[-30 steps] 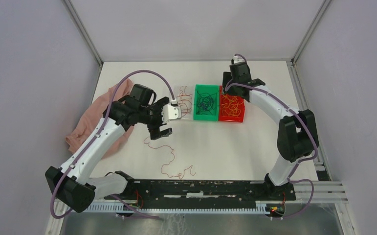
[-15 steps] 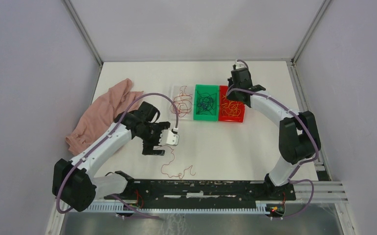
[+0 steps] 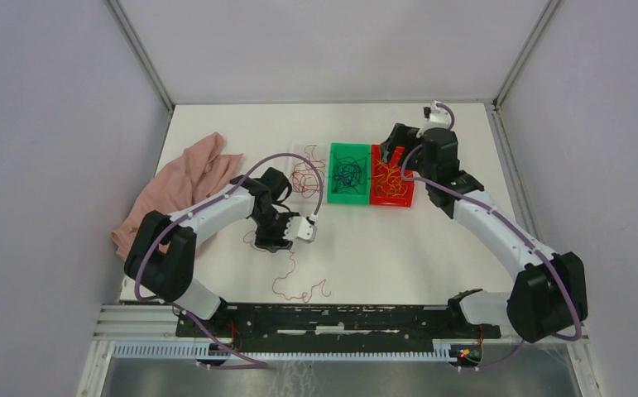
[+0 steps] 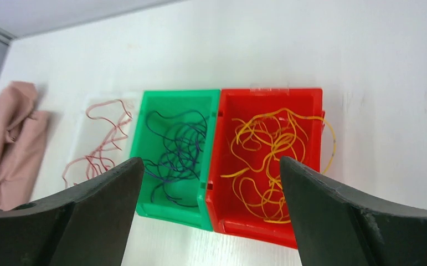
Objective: Untangle the cables
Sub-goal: Place the cable in the bin.
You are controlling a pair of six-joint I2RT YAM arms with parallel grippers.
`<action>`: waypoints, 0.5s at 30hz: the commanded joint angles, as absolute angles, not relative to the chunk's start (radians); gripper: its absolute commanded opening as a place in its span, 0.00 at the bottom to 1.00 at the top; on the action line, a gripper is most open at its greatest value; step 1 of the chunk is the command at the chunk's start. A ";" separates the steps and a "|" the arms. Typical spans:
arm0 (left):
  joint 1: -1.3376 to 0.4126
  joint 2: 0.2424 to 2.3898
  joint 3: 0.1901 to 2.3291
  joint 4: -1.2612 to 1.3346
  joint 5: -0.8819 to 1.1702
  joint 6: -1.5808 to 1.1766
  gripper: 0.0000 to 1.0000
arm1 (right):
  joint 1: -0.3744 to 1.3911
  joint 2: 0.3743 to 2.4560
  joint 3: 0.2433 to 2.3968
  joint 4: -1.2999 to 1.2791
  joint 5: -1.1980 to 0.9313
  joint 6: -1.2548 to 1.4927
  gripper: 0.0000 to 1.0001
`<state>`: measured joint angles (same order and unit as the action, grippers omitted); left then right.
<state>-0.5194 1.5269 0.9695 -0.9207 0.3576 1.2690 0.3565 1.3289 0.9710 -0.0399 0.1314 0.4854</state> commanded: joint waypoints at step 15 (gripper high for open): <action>-0.524 1.441 0.899 -0.762 0.312 1.129 0.03 | 0.344 1.204 0.964 0.046 0.050 0.562 0.70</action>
